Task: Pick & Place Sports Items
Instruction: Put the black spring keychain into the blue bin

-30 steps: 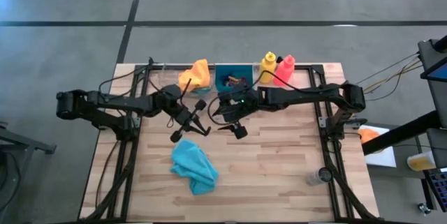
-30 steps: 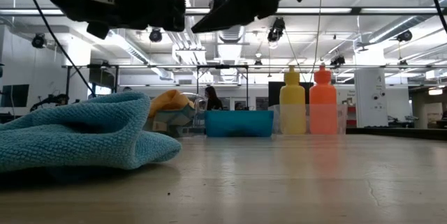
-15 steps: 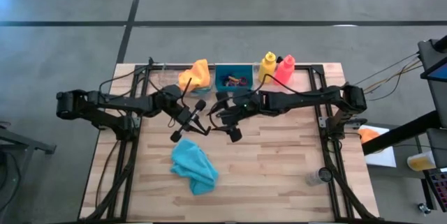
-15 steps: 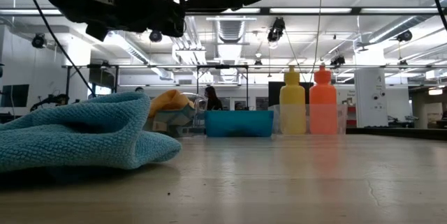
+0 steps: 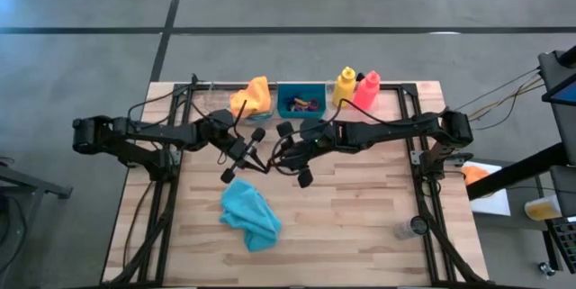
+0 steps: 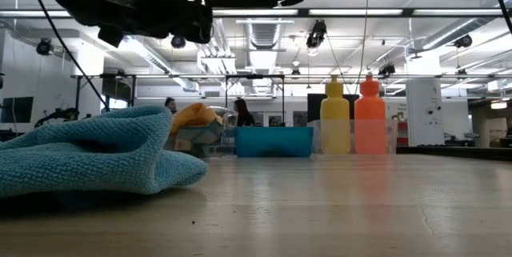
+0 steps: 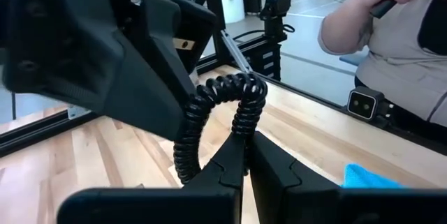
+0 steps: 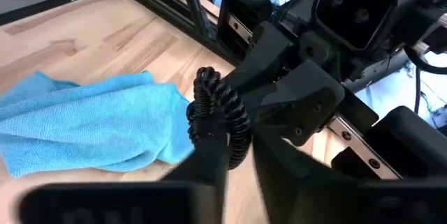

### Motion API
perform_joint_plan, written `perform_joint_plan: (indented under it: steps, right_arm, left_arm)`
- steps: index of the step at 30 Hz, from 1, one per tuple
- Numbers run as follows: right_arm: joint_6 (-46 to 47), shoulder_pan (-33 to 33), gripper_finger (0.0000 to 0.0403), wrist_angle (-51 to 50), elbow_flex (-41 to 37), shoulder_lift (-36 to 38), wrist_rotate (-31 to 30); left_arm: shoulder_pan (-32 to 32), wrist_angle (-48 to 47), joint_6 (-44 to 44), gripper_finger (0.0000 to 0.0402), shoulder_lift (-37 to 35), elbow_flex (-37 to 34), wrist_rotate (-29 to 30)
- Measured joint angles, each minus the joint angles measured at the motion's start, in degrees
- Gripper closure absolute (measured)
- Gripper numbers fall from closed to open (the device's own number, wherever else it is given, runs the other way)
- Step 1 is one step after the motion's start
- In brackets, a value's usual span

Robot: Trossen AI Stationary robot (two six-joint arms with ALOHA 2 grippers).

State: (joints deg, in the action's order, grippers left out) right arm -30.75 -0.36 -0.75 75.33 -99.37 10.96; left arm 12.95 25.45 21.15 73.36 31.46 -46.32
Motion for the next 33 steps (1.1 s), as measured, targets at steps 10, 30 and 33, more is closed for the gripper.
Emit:
perform_joint_plan:
  steps: [10, 30, 33]
  right_arm:
    - [-0.56, 0.13, 0.0395, -0.24, 0.00, -0.01, -0.02]
    - [-0.91, -0.07, 0.0391, -0.29, 0.00, -0.02, -0.67]
    - [0.18, -0.01, 0.0368, -0.26, 0.00, -0.02, -2.17]
  left_arm:
    - [0.00, 0.00, 0.00, 0.0387, 0.00, 0.00, 1.36]
    - [0.04, -1.55, -0.02, 0.0387, 0.00, 0.00, 1.59]
    - [0.04, -1.55, -0.02, 0.0387, 0.00, 0.00, 1.58]
